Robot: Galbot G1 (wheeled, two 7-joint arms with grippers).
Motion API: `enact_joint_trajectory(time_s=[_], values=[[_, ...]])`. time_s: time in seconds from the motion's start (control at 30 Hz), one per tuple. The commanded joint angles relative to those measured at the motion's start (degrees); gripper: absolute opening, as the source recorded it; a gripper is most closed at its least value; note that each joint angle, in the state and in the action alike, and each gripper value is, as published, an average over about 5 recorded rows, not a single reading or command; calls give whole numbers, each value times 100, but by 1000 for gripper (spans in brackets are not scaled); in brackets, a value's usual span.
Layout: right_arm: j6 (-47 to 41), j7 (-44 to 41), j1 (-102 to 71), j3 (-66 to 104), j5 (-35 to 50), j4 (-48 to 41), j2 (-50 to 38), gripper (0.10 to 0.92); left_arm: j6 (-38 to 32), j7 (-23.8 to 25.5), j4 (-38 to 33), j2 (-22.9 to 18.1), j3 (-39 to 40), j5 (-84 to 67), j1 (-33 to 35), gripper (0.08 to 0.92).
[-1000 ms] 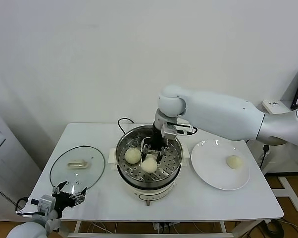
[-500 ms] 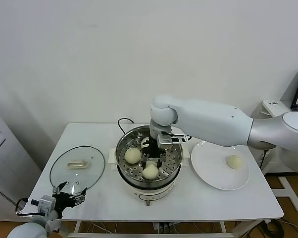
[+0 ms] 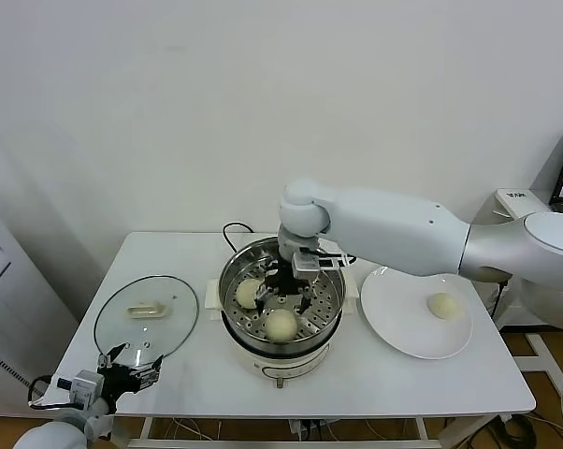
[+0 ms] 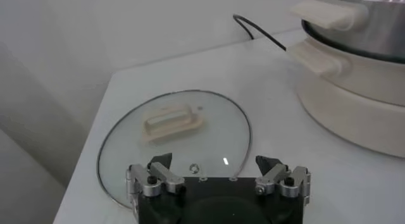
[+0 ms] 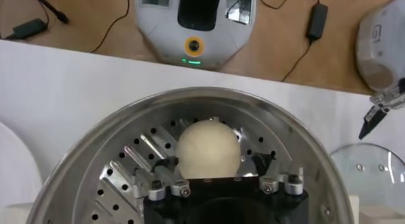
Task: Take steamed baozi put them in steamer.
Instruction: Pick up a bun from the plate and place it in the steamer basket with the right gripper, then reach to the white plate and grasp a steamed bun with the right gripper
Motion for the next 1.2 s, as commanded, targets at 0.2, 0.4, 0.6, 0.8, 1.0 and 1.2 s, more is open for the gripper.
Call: enact_joint_trajectory(time_s=[0.2, 0.4, 0.6, 0.8, 1.0, 1.2], values=[[-1878, -63, 715, 113, 1180, -1007, -1118, 823, 3, 3, 7, 9, -37, -8, -17, 823], [-2797, -258, 823, -406, 1730, -1635, -1838, 823, 0, 3, 38, 27, -55, -23, -27, 823], [-3011, -492, 619, -586, 1756, -2273, -2218, 823, 8, 1, 48, 40, -70, -45, -62, 823], [-2674, -565, 143, -300, 1125, -2913, -2272, 823, 28, 2, 33, 27, -42, -52, -111, 823], [-2347, -432, -551, 264, 490, -3258, -2238, 823, 35, 2, 57, 32, -12, -55, -142, 823], [-2323, -138, -1194, 671, 1, -3501, -2204, 823, 34, 3, 37, 41, -13, -61, -142, 823]])
